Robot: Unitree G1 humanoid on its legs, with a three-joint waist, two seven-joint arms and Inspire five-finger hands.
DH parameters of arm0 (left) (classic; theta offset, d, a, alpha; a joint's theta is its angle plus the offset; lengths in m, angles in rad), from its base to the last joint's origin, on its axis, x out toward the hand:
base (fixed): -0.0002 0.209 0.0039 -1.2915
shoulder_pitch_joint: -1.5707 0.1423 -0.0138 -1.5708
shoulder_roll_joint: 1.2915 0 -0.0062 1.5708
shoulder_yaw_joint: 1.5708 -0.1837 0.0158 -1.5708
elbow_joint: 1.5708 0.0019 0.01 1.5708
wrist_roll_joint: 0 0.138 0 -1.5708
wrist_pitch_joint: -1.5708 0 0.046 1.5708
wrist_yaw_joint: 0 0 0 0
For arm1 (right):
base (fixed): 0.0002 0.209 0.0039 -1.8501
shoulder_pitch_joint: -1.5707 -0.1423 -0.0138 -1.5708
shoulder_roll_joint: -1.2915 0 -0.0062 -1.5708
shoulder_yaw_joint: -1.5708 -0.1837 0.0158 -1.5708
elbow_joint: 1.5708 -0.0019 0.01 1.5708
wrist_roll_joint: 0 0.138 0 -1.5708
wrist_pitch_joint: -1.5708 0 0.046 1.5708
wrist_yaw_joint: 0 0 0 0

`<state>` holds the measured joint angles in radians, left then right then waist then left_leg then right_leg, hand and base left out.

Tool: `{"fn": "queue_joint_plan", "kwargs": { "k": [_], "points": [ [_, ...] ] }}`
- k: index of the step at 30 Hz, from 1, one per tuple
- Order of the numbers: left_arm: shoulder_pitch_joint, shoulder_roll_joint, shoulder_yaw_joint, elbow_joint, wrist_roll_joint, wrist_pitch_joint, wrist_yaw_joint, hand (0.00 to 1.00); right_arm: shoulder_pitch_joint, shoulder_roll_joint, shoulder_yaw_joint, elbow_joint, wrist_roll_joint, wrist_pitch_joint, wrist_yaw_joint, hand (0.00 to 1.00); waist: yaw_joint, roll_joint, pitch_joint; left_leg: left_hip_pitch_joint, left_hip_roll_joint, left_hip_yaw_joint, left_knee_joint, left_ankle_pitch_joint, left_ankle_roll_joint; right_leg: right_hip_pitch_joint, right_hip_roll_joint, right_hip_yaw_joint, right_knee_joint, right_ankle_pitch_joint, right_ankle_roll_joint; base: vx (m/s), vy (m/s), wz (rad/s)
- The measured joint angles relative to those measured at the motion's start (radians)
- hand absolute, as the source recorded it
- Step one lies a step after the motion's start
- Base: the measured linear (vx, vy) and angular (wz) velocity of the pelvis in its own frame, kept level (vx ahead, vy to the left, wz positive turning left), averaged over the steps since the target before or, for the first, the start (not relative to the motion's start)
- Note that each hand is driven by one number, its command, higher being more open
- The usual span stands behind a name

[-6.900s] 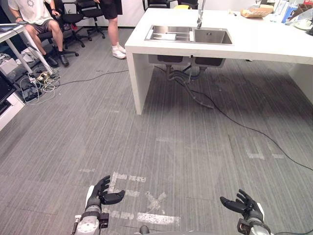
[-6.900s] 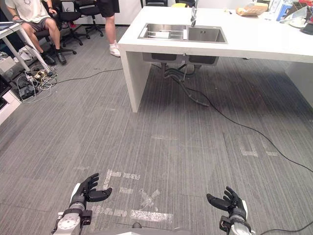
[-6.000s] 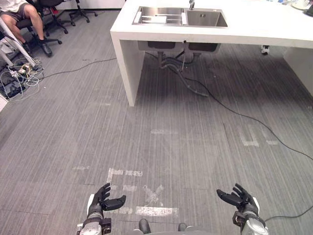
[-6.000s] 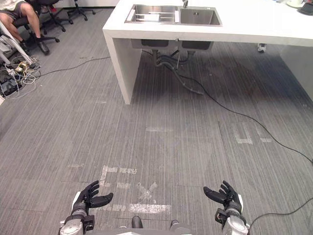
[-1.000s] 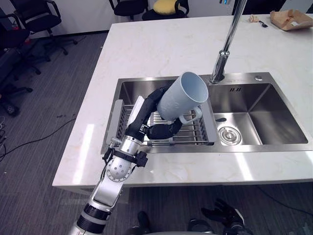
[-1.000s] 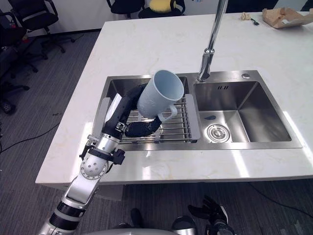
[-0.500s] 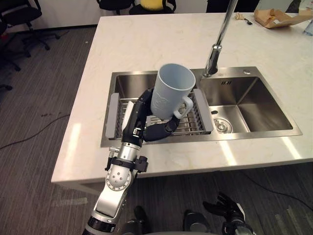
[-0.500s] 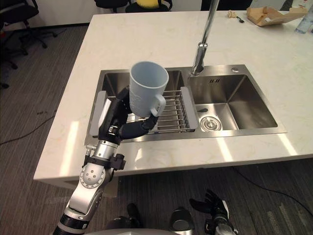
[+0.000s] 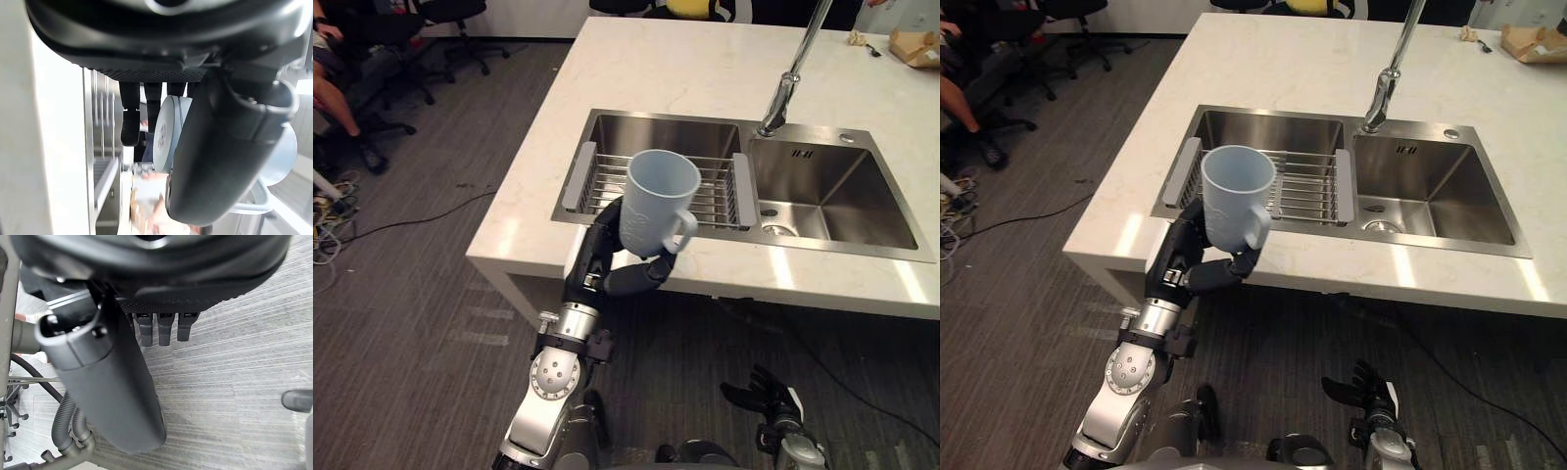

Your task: Walk over to the sink, pick up the cup, carry it to the dishwasher, place the cup inside the dishwasher, then close the dishwasher door

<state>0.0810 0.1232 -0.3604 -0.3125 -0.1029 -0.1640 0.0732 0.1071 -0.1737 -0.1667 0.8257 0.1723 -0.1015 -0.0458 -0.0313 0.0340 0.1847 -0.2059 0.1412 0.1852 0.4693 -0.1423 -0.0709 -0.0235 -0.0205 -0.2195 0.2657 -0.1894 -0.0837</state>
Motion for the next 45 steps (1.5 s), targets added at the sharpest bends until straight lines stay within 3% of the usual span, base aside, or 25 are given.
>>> {"fn": "queue_joint_plan", "kwargs": {
  "k": [1, 2, 3, 4, 9, 14, 17, 18, 19, 21, 22, 23, 24, 25, 27, 29, 30, 31, 32, 33, 36, 39, 42, 44, 45],
  "points": [
    [0.000, -0.007, -0.002, 0.003, -0.007, 0.000, -0.001, 0.30, 0.006, 0.008, 0.007, -0.002, 0.000, 0.001, 0.001, 0.90, -0.014, 0.011, -0.007, 0.074, -0.012, -0.012, -0.089, -0.029, -0.012, -0.010, -0.003, -0.005, 0.002, 0.008, 0.010, -0.07, 0.096, 0.10],
    [-0.007, -0.009, -0.003, 0.008, -0.008, 0.000, -0.002, 0.30, 0.012, 0.017, 0.017, -0.008, -0.001, 0.002, 0.002, 0.90, -0.021, 0.011, -0.008, 0.132, -0.031, -0.013, -0.219, -0.014, 0.014, -0.022, -0.015, -0.007, 0.014, 0.012, 0.016, -0.06, 0.100, 0.11],
    [-0.011, -0.007, -0.004, 0.015, -0.010, 0.000, -0.003, 0.30, 0.018, 0.023, 0.019, -0.014, -0.001, 0.004, 0.003, 0.90, -0.020, 0.002, -0.011, 0.140, -0.045, -0.009, -0.250, 0.016, 0.013, -0.031, -0.028, -0.005, 0.016, 0.018, 0.026, -0.07, 0.099, 0.11],
    [-0.016, -0.004, -0.010, 0.022, -0.016, 0.000, -0.002, 0.30, 0.026, 0.024, 0.019, -0.020, -0.002, 0.004, 0.007, 0.90, -0.024, 0.002, -0.014, 0.145, -0.065, -0.010, -0.288, 0.038, 0.034, -0.041, -0.044, -0.006, 0.013, 0.026, 0.039, -0.07, 0.122, 0.08],
    [-0.017, 0.004, -0.018, 0.039, -0.016, 0.001, -0.005, 0.30, 0.028, 0.024, 0.018, -0.021, -0.011, 0.005, 0.006, 0.90, -0.026, 0.001, -0.020, 0.146, -0.115, -0.011, -0.316, 0.061, 0.070, -0.040, -0.088, -0.005, -0.008, 0.059, 0.087, -0.05, 0.152, 0.07],
    [0.025, 0.010, 0.017, 0.039, -0.015, 0.001, -0.003, 0.30, 0.036, 0.031, 0.022, -0.021, -0.021, 0.006, 0.004, 0.90, -0.015, -0.006, -0.051, 0.148, -0.148, -0.040, -0.352, 0.086, 0.106, -0.012, -0.109, -0.034, -0.064, 0.095, 0.110, -0.04, 0.106, 0.20],
    [0.063, 0.002, 0.043, 0.039, -0.016, 0.001, -0.002, 0.30, 0.051, 0.034, 0.027, -0.021, -0.042, 0.006, -0.001, 0.90, -0.010, -0.016, -0.059, 0.132, -0.176, -0.124, -0.377, 0.115, 0.113, 0.031, -0.124, -0.124, -0.112, 0.111, 0.120, -0.04, 0.029, 0.88],
    [0.070, -0.005, 0.051, 0.037, -0.016, 0.002, -0.001, 0.30, 0.054, 0.036, 0.026, -0.020, -0.049, 0.006, -0.006, 0.90, -0.008, -0.022, -0.061, 0.116, -0.192, -0.168, -0.402, 0.137, 0.083, 0.038, -0.138, -0.187, -0.118, 0.113, 0.122, -0.03, 0.010, 1.49],
    [0.071, -0.016, 0.060, 0.036, -0.016, 0.004, 0.001, 0.30, 0.055, 0.038, 0.021, -0.021, -0.050, 0.006, -0.011, 0.90, -0.011, -0.028, -0.063, 0.100, -0.184, -0.139, -0.425, 0.128, 0.077, 0.044, -0.155, -0.249, -0.125, 0.116, 0.124, -0.06, 0.006, 1.82],
    [0.069, -0.029, 0.071, 0.036, -0.016, 0.006, 0.006, 0.30, 0.059, 0.034, 0.018, -0.029, -0.052, 0.005, -0.026, 0.90, -0.015, -0.035, -0.061, 0.058, -0.124, 0.090, -0.401, 0.103, 0.077, 0.056, -0.182, -0.356, -0.125, 0.117, 0.126, -0.06, 0.028, 1.78],
    [0.072, -0.043, 0.081, 0.037, -0.018, 0.007, 0.013, 0.30, 0.058, 0.020, 0.019, -0.029, -0.060, 0.007, -0.037, 0.90, -0.013, -0.029, -0.062, 0.023, -0.038, 0.319, -0.333, 0.091, 0.097, 0.074, -0.188, -0.436, -0.120, 0.116, 0.127, -0.02, 0.099, 2.03],
    [0.074, -0.047, 0.091, 0.038, -0.025, 0.008, 0.016, 0.30, 0.056, 0.010, 0.019, -0.032, -0.063, 0.009, -0.042, 0.90, -0.015, -0.014, -0.067, 0.020, 0.037, 0.488, -0.269, 0.112, 0.135, 0.108, -0.194, -0.521, -0.098, 0.104, 0.142, 0.02, 0.143, 1.99],
    [0.074, -0.049, 0.096, 0.038, -0.029, 0.008, 0.015, 0.30, 0.052, 0.006, 0.019, -0.034, -0.065, 0.010, -0.045, 0.90, -0.014, -0.019, -0.067, 0.017, 0.032, 0.510, -0.255, 0.110, 0.139, 0.122, -0.210, -0.556, -0.079, 0.093, 0.156, 0.03, 0.188, 1.87],
    [0.080, -0.046, 0.098, 0.035, -0.043, 0.007, 0.015, 0.30, 0.041, -0.005, 0.020, -0.043, -0.081, 0.010, -0.048, 0.90, -0.012, -0.019, -0.071, 0.010, 0.009, 0.522, -0.258, 0.099, 0.164, 0.141, -0.238, -0.613, -0.054, 0.086, 0.164, 0.03, 0.171, 1.56],
    [0.103, -0.037, 0.125, 0.034, -0.070, 0.007, 0.016, 0.30, -0.025, -0.020, 0.019, -0.062, -0.090, 0.011, -0.050, 0.90, -0.002, -0.034, -0.077, -0.013, -0.089, 0.443, -0.275, 0.066, 0.184, 0.160, -0.320, -0.689, 0.018, 0.037, 0.195, 0.04, 0.223, 1.44],
    [0.130, -0.041, 0.120, 0.036, -0.079, 0.014, 0.014, 0.30, -0.066, -0.028, 0.019, -0.062, -0.105, 0.012, -0.048, 0.90, -0.001, -0.030, -0.079, -0.010, -0.136, 0.399, -0.266, 0.042, 0.207, 0.164, -0.398, -0.709, 0.142, 0.030, 0.197, 0.09, 0.253, 1.09],
    [0.145, -0.039, 0.101, 0.038, -0.085, 0.021, 0.011, 0.30, -0.094, -0.027, 0.028, -0.068, -0.124, 0.013, -0.046, 0.90, 0.001, -0.032, -0.077, 0.008, -0.177, 0.338, -0.245, 0.019, 0.228, 0.150, -0.471, -0.647, 0.305, 0.047, 0.110, 0.14, 0.277, 1.22],
    [0.145, -0.036, 0.092, 0.040, -0.085, 0.027, 0.010, 0.30, -0.097, -0.026, 0.032, -0.071, -0.127, 0.013, -0.042, 0.90, -0.002, -0.031, -0.076, 0.017, -0.189, 0.305, -0.240, 0.011, 0.234, 0.129, -0.487, -0.575, 0.372, 0.062, 0.067, 0.21, 0.303, 1.63],
    [0.144, -0.024, 0.074, 0.042, -0.086, 0.028, 0.008, 0.30, -0.097, -0.016, 0.048, -0.080, -0.127, 0.017, -0.038, 0.90, -0.018, -0.028, -0.075, 0.034, -0.206, 0.235, -0.236, 0.003, 0.240, 0.065, -0.438, -0.356, 0.472, 0.001, 0.088, 0.20, 0.177, 1.53],
    [0.143, -0.017, 0.066, 0.045, -0.086, 0.028, 0.007, 0.30, -0.089, -0.008, 0.064, -0.106, -0.127, 0.019, -0.037, 0.90, -0.024, -0.027, -0.074, 0.056, -0.218, 0.184, -0.247, 0.003, 0.240, 0.018, -0.364, -0.201, 0.504, -0.045, 0.117, 0.21, 0.145, 1.66],
    [0.131, -0.012, 0.046, 0.059, -0.085, 0.027, 0.007, 0.30, -0.044, 0.012, 0.096, -0.174, -0.125, 0.015, -0.034, 0.90, -0.027, -0.027, -0.074, 0.135, -0.271, 0.026, -0.279, 0.009, 0.249, -0.126, -0.182, 0.110, 0.459, -0.143, 0.115, 0.22, 0.051, 1.49],
    [0.095, -0.008, 0.025, 0.094, -0.085, 0.027, 0.006, 0.30, 0.003, 0.024, 0.097, -0.181, -0.124, 0.016, -0.033, 0.90, -0.042, -0.029, -0.067, 0.179, -0.311, -0.094, -0.261, 0.009, 0.250, -0.204, -0.076, 0.357, 0.354, -0.156, 0.151, 0.28, -0.022, 1.69],
    [0.102, -0.003, 0.008, 0.087, -0.085, 0.027, 0.004, 0.30, 0.073, 0.043, 0.097, -0.219, -0.123, 0.026, -0.031, 0.90, -0.035, -0.040, -0.064, 0.233, -0.322, -0.152, -0.275, -0.011, 0.232, -0.211, -0.068, 0.386, 0.272, -0.108, 0.184, 0.22, -0.042, 1.68],
    [0.135, 0.014, 0.026, 0.044, -0.086, 0.024, 0.002, 0.30, 0.113, 0.066, 0.105, -0.299, -0.124, 0.032, -0.019, 0.90, 0.003, -0.084, -0.081, 0.268, -0.336, -0.140, -0.302, -0.033, 0.236, -0.222, -0.079, 0.351, 0.182, 0.064, 0.192, 0.25, -0.062, 0.97],
    [0.143, 0.012, 0.031, 0.045, -0.091, 0.019, 0.003, 0.30, 0.110, 0.064, 0.105, -0.311, -0.124, 0.031, -0.013, 0.90, 0.012, -0.079, -0.085, 0.269, -0.328, -0.142, -0.301, -0.039, 0.235, -0.215, -0.075, 0.348, 0.164, 0.060, 0.197, 0.30, -0.093, 0.26]
  ]
}}
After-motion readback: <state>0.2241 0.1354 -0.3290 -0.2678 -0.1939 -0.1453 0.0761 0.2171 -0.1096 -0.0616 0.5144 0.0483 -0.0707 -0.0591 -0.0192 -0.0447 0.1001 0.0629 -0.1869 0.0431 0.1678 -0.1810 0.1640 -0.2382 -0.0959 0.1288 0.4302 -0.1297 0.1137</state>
